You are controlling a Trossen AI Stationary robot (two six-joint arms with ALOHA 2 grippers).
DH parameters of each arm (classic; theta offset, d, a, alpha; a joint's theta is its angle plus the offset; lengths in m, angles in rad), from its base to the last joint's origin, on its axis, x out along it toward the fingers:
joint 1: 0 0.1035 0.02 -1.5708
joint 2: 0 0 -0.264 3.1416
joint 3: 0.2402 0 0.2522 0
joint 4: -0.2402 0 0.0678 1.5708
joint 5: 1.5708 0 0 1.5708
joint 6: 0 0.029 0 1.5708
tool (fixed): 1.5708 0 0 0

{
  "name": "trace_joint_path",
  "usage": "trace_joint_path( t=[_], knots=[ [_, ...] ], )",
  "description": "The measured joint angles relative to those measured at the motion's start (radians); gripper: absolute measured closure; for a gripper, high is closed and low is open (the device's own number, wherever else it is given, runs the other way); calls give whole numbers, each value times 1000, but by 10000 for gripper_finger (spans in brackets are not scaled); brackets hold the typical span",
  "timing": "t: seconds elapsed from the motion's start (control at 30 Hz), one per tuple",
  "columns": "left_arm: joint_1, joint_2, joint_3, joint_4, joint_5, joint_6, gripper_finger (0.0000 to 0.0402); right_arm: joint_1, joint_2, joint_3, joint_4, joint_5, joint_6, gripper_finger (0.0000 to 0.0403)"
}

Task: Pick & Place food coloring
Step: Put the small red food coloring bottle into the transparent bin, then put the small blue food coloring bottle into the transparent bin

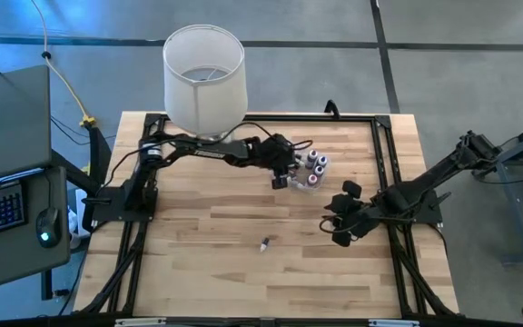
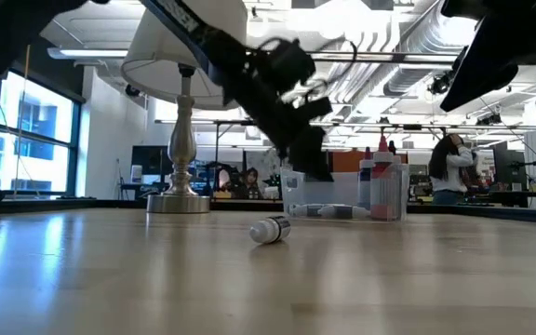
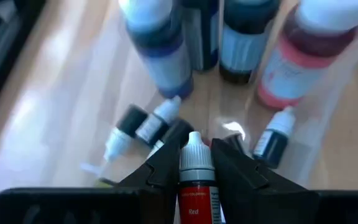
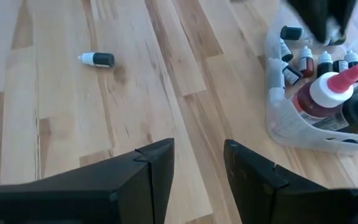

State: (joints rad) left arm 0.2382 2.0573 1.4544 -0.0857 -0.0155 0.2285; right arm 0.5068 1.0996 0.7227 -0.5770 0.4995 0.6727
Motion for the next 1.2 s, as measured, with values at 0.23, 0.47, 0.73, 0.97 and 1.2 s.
trace_joint_path(
  t=[0.23,0.47,0.73,0.97,1.2],
  knots=[
    [3,11,27,31,68,-69,303,-1,0,0,24,28,0,269],
    [-2,10,112,-95,90,-81,236,-1,1,0,44,76,3,269],
    [-3,-41,386,-677,189,-160,224,-27,47,-159,392,-78,-123,269],
    [-69,-207,424,-974,193,-103,224,-131,124,-242,822,-237,-390,269],
    [-192,-447,166,-920,146,-105,224,-140,278,-245,1046,-281,-472,269]
  ],
)
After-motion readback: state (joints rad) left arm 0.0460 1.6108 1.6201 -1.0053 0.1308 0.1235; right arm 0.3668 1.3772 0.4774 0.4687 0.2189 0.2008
